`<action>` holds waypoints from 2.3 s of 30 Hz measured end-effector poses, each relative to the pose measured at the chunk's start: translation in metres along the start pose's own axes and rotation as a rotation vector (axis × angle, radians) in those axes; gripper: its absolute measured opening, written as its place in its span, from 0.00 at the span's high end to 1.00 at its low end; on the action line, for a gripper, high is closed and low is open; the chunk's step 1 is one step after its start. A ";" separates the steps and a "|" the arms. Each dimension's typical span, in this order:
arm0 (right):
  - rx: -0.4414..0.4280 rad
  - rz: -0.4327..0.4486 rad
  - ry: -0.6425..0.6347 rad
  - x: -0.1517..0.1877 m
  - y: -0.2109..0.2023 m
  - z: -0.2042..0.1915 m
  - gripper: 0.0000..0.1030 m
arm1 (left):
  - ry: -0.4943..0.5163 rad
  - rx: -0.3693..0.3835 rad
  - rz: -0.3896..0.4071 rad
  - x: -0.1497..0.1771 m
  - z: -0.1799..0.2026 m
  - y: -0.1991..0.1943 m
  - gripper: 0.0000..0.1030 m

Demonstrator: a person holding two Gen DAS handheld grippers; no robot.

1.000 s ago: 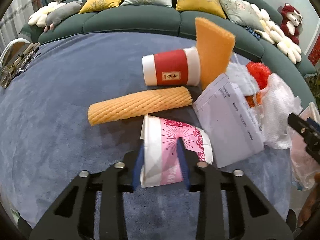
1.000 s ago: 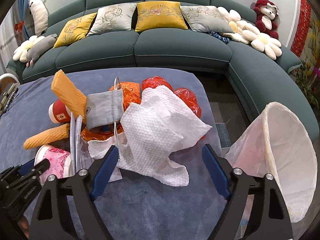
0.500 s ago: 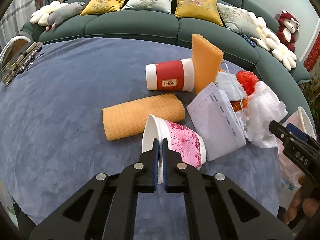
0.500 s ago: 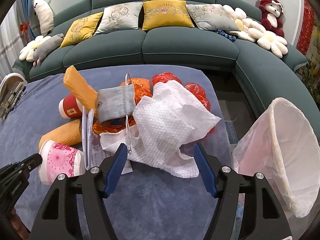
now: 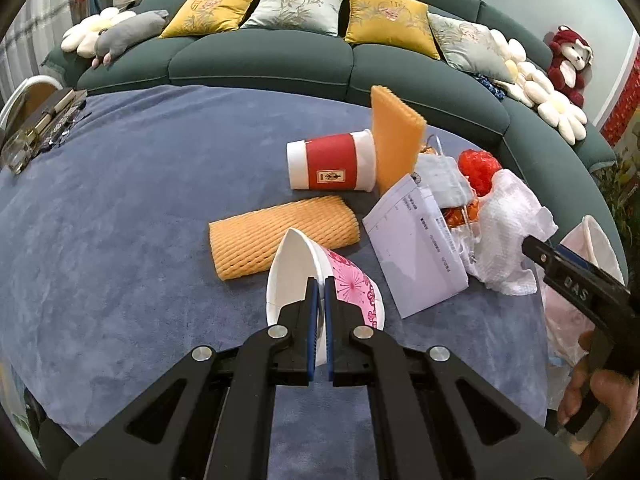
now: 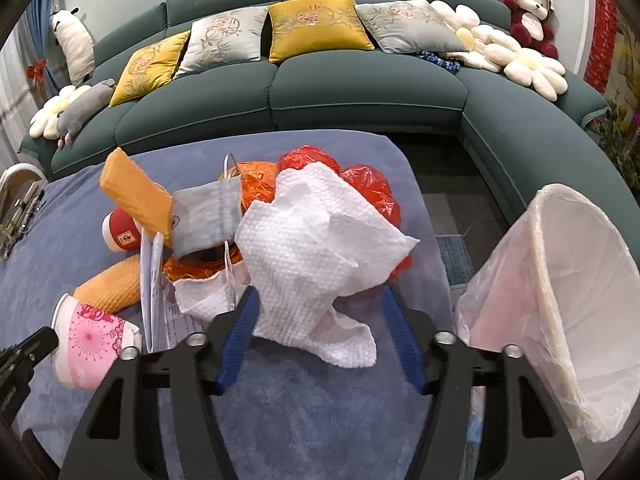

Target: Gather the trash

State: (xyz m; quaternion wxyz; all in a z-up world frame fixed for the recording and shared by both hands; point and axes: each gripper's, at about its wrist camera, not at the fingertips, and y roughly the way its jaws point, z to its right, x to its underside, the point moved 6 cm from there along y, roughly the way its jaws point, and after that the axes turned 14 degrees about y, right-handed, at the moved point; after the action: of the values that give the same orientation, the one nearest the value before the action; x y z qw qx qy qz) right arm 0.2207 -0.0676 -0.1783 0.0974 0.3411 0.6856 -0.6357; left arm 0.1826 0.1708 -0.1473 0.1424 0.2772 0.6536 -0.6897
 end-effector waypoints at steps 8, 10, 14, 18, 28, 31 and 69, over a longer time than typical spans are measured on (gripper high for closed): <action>-0.057 -0.063 0.036 0.003 0.024 -0.007 0.82 | 0.012 0.008 -0.017 0.001 0.008 0.009 0.97; -0.073 -0.065 0.046 0.004 0.022 -0.008 0.88 | 0.011 0.007 -0.015 0.000 0.008 0.009 0.97; -0.110 -0.051 0.062 0.002 0.008 -0.009 0.93 | 0.007 0.007 -0.012 0.000 0.008 0.005 0.97; -0.159 -0.022 0.065 -0.003 -0.019 -0.014 0.93 | 0.002 0.000 0.005 -0.002 0.007 -0.006 0.97; -0.279 0.081 0.071 -0.025 -0.096 -0.024 0.93 | 0.021 -0.002 0.071 -0.008 0.020 -0.050 0.97; -0.287 0.124 0.070 -0.034 -0.117 -0.021 0.93 | 0.038 0.002 0.091 -0.012 0.030 -0.063 0.97; 0.026 0.235 0.339 -0.035 -0.141 0.253 0.89 | 0.480 0.420 0.173 -0.073 0.375 -0.072 0.96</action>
State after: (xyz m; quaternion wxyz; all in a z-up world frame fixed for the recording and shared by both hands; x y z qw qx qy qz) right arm 0.0876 -0.3113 -0.0889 0.0496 0.5219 0.6394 -0.5624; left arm 0.1277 -0.2015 -0.0491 -0.0178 0.5097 0.4862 -0.7096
